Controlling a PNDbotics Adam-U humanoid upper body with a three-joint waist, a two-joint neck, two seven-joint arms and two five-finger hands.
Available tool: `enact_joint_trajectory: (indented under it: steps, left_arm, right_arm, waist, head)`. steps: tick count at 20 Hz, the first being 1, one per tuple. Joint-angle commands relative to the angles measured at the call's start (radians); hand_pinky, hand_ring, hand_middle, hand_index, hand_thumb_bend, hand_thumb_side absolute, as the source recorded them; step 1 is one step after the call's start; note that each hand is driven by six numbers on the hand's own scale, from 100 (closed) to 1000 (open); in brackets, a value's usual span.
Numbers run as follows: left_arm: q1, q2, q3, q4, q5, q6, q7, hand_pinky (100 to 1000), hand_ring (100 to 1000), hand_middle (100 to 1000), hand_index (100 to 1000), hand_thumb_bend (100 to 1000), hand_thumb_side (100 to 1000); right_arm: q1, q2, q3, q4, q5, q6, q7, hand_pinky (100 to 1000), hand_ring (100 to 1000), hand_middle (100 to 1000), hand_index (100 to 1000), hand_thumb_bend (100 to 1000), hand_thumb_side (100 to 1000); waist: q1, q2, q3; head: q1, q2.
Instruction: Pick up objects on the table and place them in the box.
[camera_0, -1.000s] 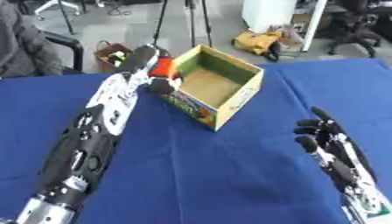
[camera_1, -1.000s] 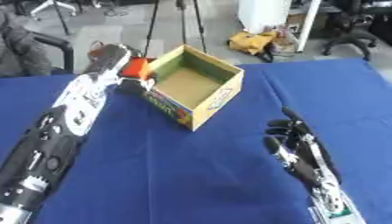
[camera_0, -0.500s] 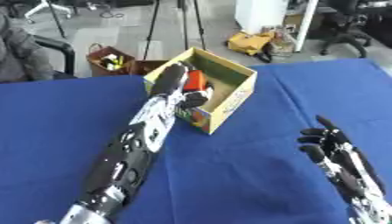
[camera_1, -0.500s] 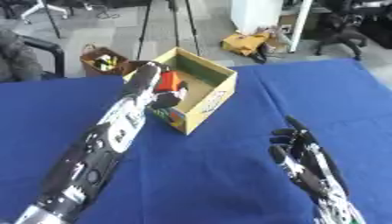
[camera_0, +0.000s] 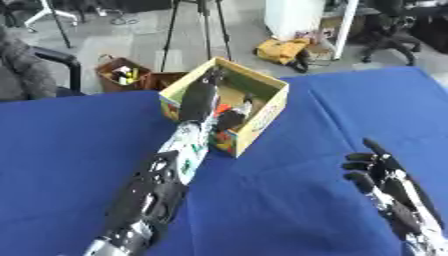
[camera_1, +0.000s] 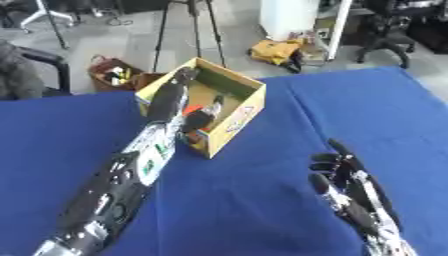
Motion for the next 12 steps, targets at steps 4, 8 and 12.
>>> enact_joint_trajectory:
  steps: [4,8,12]
  left_arm:
    - [-0.013,0.018,0.014,-0.040,0.011,0.006,0.038,901,925,967,979,599,852]
    - [0.023,0.055,0.001,-0.145,0.169,-0.046,0.066,785,825,881,914,489,878]
    - [0.106,0.118,-0.040,-0.312,0.504,-0.117,0.036,692,737,791,854,356,977]
  right_arm:
    - [-0.010,-0.003,-0.007,-0.007,-0.008,-0.003,0.000,672,715,701,1000,616,578]
    - [-0.001,-0.001,-0.019,-0.004,-0.008,-0.005,-0.010,671,715,700,1000,615,579]
    - [0.006,-0.001,-0.028,-0.001,-0.005,-0.006,-0.020,671,714,700,1000,614,580]
  waist:
    - [-0.006,-0.023,0.011]
    - [-0.011,-0.033,0.048]
    - [-0.010,-0.041,0.096]
  head:
    - [-0.005,-0.004]
    - [-0.033,0.006]
    - [-0.057,0.014]
